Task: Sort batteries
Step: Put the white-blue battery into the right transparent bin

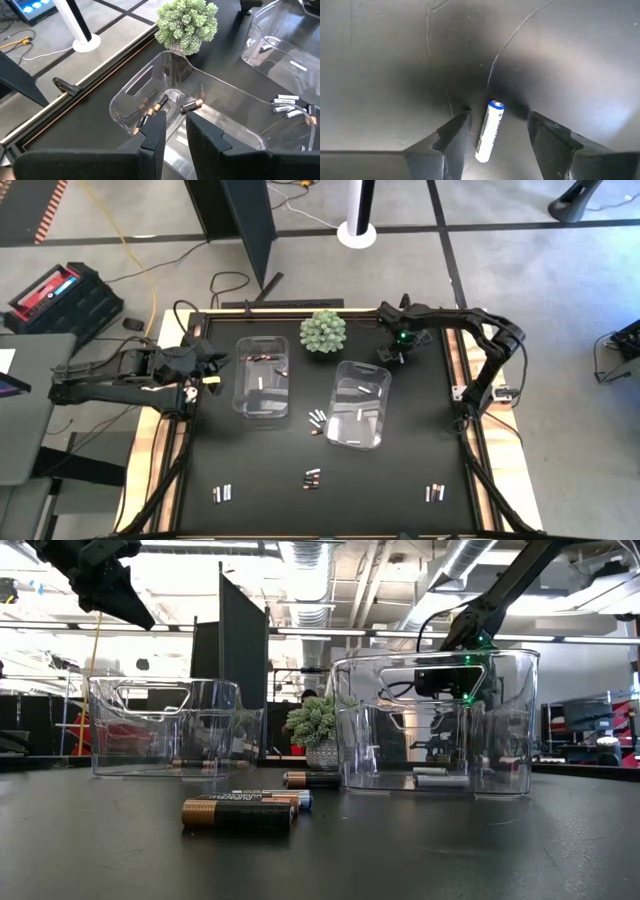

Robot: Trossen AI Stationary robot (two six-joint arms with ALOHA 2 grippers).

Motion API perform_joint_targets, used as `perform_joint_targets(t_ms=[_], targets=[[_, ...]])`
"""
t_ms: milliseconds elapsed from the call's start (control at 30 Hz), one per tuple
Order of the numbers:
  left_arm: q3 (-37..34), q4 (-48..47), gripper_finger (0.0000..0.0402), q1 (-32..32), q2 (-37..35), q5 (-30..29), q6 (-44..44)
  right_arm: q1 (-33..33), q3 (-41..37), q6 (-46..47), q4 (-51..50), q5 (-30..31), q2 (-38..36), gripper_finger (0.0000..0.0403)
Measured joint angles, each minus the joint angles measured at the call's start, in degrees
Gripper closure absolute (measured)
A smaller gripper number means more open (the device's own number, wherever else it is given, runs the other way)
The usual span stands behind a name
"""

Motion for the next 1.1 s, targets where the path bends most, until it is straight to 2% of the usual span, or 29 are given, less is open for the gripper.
perform_joint_targets(t_ms=[100,367,500,733,1100], targets=[[-0.01,-0.02,0.0329,-0.02,0.01,0.00,-0.03,0.49,0.02,0.08,-0.02,-0.44,0.30,0.0216],[0.00,-0.02,0.0329,-0.02,0.00,0.00,-0.05,1.68,-0.20,-0.60,-0.07,-1.14,-0.49,0.0346],[0.00,-0.02,0.0329,-0.02,0.01,0.00,-0.03,1.68,-0.20,-1.83,-0.24,-1.45,-0.52,0.0383],[0.00,-0.02,0.0329,-0.02,0.02,0.00,0.01,1.24,-0.66,-3.30,-1.32,-1.98,-3.92,0.0383],[0.00,-0.01,0.0329,-0.02,0.00,0.01,-1.75,-0.16,-0.49,-2.03,-7.84,-1.92,-20.62,0.0379]])
